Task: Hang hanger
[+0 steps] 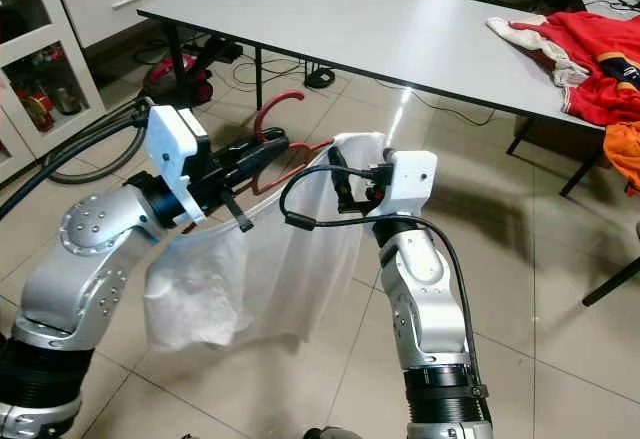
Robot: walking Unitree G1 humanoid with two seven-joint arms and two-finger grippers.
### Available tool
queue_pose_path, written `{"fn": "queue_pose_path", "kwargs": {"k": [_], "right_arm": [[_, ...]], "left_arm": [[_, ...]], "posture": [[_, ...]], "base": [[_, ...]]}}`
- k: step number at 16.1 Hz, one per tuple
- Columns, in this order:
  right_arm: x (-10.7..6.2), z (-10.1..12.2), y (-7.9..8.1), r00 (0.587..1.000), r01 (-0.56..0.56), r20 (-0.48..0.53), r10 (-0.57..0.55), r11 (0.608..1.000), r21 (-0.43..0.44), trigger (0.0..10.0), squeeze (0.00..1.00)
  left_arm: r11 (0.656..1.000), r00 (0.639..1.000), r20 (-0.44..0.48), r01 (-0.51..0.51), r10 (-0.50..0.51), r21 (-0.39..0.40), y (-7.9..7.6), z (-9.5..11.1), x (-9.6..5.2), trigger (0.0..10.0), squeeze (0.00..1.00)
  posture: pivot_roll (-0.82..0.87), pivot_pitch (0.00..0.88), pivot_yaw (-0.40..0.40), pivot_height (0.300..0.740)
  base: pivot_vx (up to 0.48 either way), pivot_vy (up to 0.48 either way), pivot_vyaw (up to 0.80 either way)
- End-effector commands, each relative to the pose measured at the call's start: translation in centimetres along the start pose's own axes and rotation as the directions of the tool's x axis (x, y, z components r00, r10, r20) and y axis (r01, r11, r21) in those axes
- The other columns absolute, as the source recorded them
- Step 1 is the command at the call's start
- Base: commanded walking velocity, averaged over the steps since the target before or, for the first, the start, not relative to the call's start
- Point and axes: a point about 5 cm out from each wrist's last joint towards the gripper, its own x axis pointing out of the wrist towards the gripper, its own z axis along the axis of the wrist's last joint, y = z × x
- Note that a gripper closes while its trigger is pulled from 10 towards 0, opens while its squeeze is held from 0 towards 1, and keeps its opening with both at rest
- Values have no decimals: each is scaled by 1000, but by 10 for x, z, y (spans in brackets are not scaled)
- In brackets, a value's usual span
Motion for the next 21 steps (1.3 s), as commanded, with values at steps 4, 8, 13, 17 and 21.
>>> {"fn": "queue_pose_path", "kwargs": {"k": [4, 8, 13, 17, 21], "right_arm": [[0, -4, 2, 1000, -9, -21, 9, 1000, -3, 10000, 0], [-5, -9, 14, 996, -81, -51, 76, 989, -123, 10000, 0], [-19, -24, 28, 982, -169, -116, 148, 966, -195, 10000, 0], [-11, -12, 18, 996, -83, -50, 78, 991, -108, 10000, 0], [-7, -4, 8, 1000, -23, -10, 22, 995, -92, 10000, 0]], "left_arm": [[1000, 1000, 21, 24, -24, 1, -8, 5, 1, 10000, 0], [1000, 1000, 10, 27, -27, -1, -10, 3, -1, 10000, 0], [997, 1000, 14, 8, -7, -78, -11, -3, -4, 10000, 0], [996, 1000, 26, 10, -8, -91, -12, -2, -2, 10000, 0], [996, 1000, 28, 15, -13, -92, -12, -1, -1, 10000, 0]], "posture": [[-15, 44, -87, 740], [-12, 42, -93, 740], [-14, 43, -95, 740], [-20, 43, -96, 740], [-23, 45, -95, 740]], "base": [[0, 0, 0], [0, 0, 0], [0, 0, 0], [0, 0, 0], [0, 0, 0]]}}
